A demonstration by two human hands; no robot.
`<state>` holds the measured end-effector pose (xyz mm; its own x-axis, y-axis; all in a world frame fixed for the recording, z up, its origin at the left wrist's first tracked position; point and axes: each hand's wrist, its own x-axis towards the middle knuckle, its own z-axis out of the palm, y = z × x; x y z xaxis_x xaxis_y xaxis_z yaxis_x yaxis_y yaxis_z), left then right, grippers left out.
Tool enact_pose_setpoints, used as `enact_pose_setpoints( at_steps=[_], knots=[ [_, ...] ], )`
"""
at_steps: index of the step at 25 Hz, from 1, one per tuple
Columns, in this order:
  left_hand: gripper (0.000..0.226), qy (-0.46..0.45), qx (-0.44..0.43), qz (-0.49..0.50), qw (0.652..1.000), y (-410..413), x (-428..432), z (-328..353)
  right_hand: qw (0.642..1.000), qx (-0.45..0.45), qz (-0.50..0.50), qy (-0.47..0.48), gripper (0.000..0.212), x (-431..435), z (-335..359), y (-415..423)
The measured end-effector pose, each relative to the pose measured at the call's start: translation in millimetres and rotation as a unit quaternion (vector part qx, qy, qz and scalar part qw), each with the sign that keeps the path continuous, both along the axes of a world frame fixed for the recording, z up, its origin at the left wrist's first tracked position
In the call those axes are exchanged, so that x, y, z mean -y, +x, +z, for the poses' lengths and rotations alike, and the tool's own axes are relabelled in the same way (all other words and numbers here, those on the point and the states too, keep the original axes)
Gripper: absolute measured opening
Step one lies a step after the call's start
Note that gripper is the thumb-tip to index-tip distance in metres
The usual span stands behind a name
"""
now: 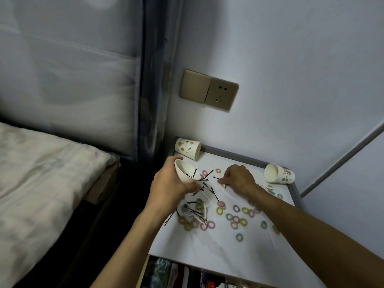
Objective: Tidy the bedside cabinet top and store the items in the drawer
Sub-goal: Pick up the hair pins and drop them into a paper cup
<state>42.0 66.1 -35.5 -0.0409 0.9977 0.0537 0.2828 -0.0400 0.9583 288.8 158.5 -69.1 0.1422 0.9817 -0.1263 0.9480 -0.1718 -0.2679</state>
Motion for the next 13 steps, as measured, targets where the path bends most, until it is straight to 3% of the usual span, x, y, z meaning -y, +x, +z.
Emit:
enact_pose_setpoints(
  at_steps=[9, 13],
  knots=[
    [0.069, -0.001, -0.002, -0.004, 1.0, -2, 0, 1, 0.999, 0.0, -0.037, 0.005, 0.02, 4, 2, 6],
    [0.066, 0.006, 0.007, 0.002, 1.0, -6, 0, 2, 0.996, -0.037, 0.038, 0.067, 0.014, 9, 0, 4]
  ],
)
